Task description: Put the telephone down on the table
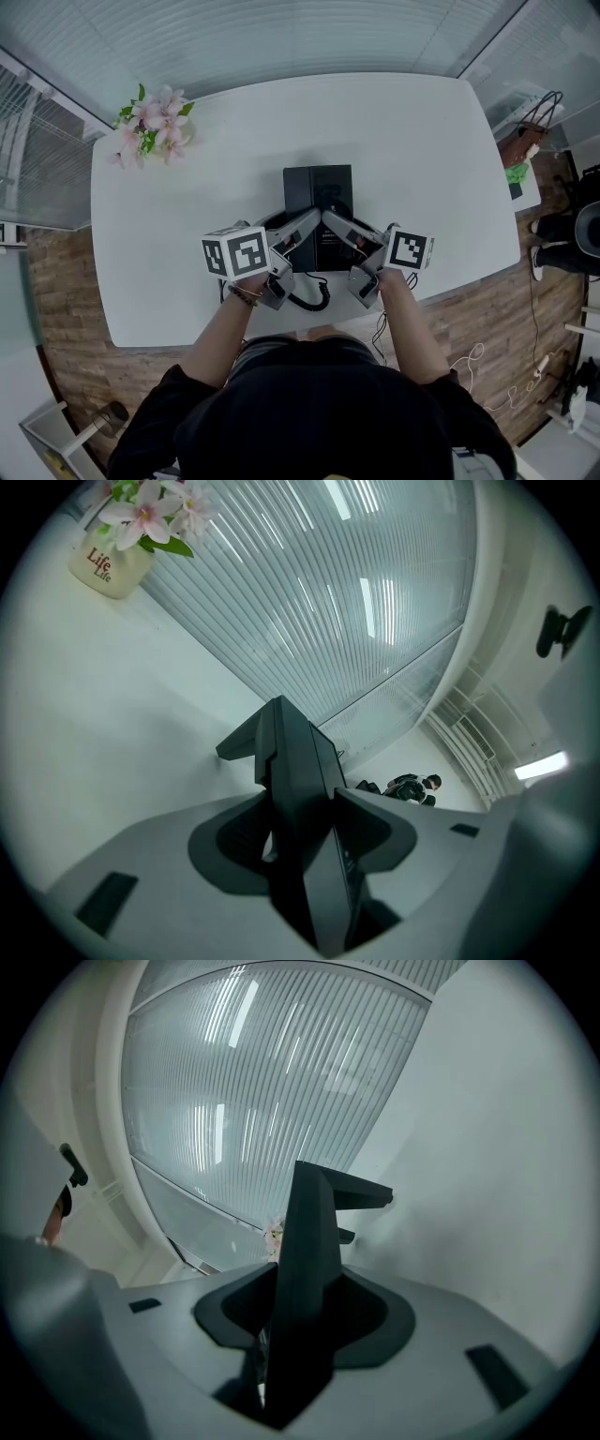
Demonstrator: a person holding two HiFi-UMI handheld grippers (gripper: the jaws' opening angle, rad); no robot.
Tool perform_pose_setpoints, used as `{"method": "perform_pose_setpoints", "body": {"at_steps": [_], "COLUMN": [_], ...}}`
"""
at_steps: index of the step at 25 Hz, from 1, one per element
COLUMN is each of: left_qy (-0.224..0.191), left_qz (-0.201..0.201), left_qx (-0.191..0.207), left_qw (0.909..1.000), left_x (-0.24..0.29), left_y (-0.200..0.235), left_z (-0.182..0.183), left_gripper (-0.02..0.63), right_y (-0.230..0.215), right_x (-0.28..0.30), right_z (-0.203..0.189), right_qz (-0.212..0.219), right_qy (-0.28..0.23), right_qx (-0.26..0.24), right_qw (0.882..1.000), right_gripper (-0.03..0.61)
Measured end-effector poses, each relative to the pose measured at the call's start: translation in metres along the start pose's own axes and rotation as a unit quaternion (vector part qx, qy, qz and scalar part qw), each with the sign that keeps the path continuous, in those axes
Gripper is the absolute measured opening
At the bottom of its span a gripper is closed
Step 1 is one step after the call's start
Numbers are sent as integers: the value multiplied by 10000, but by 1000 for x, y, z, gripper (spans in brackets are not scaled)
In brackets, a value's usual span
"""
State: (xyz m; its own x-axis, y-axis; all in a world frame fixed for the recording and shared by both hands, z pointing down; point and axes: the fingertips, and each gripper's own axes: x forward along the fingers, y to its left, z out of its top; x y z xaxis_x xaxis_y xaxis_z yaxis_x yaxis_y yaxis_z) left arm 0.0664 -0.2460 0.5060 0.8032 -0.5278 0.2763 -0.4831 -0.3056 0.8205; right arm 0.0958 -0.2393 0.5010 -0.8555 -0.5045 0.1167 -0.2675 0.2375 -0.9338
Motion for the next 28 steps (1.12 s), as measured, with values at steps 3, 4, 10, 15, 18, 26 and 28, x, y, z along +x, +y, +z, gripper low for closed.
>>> {"method": "perform_pose_setpoints", "body": {"at_steps": [3, 4, 10, 15, 18, 26, 28], "left_qy": [9, 15, 30, 44, 109, 46, 14], "left_qz": [18, 33, 25, 7, 43, -80, -97], "left_qx": [-8, -9, 4, 84, 181, 189, 191], "left_qw": [10000, 10000, 10000, 10000, 9998, 9998, 9998], "left_x": [0, 0, 0, 1, 1, 0, 0], "left_y": [2, 3, 6, 6, 8, 9, 9], "left_z": [-2, -2, -4, -6, -9, -10, -10], "left_gripper": [222, 222, 222, 222, 221, 221, 221], "right_y": [-2, -3, -6, -8, -11, -12, -12], "right_x": [0, 0, 2, 1, 0, 1, 1], "right_z": [-2, -3, -4, -6, -9, -11, -11], "right_qz": [-3, -4, 30, 78, 109, 102, 85], "right_qy": [3, 3, 9, 35, 42, 112, 134], "right_qx": [50, 67, 37, 41, 142, 68, 52], "right_qw": [10000, 10000, 10000, 10000, 9998, 9999, 9999], "right_gripper": [186, 186, 186, 186, 187, 187, 187]}}
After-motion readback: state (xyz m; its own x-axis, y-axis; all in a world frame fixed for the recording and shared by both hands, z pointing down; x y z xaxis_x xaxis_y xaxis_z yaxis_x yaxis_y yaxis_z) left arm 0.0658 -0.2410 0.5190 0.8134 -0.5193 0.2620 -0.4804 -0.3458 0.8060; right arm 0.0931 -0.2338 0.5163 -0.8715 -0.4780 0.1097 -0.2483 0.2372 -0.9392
